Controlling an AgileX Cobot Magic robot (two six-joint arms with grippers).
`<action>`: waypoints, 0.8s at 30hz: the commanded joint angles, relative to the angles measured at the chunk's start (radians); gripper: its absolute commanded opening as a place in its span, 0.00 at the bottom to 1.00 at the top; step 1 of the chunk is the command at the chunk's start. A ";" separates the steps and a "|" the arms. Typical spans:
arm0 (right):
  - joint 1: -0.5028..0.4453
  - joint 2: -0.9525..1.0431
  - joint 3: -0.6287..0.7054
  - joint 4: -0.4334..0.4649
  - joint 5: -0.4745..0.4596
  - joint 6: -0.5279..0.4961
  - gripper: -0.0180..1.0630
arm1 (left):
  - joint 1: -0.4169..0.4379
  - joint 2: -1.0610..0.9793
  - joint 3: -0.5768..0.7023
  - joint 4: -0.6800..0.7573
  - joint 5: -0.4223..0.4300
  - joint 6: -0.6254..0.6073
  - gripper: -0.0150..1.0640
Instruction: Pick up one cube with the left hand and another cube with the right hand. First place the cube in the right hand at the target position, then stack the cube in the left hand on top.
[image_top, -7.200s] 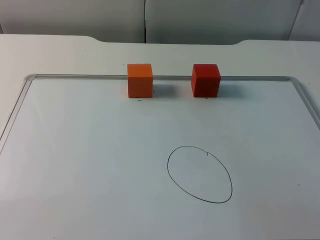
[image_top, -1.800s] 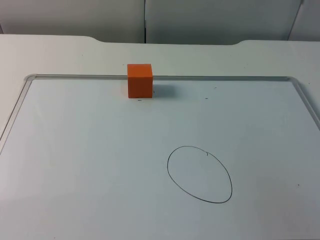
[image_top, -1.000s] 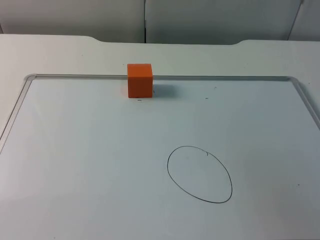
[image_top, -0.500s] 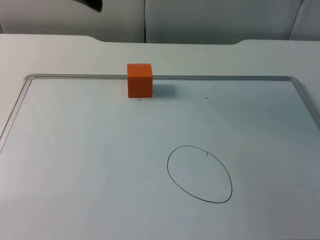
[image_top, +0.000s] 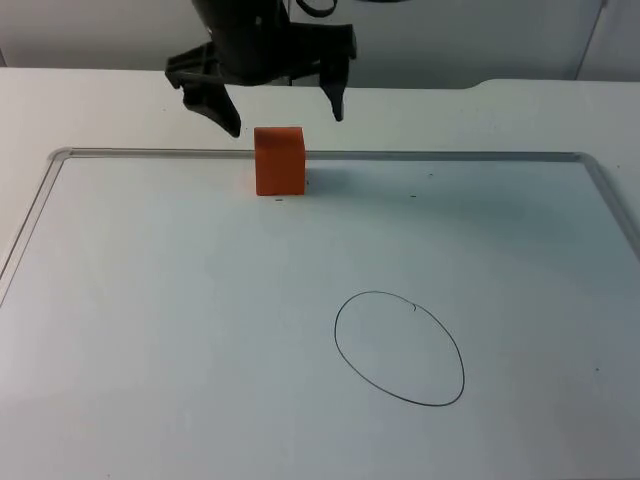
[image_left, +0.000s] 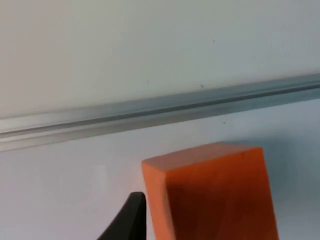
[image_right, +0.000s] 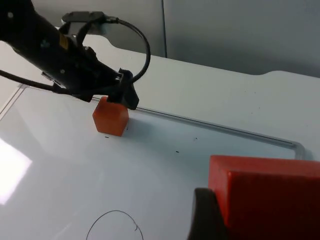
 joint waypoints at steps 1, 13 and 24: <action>0.005 -0.007 0.005 0.005 -0.014 -0.007 0.01 | -0.016 0.005 -0.012 0.008 -0.027 -0.022 0.98; 0.005 -0.007 0.005 0.005 -0.014 -0.007 0.01 | -0.021 0.029 -0.010 0.113 0.001 -0.104 0.98; 0.005 -0.007 0.005 0.005 -0.014 -0.007 0.01 | -0.067 0.059 -0.010 0.194 -0.030 -0.152 0.98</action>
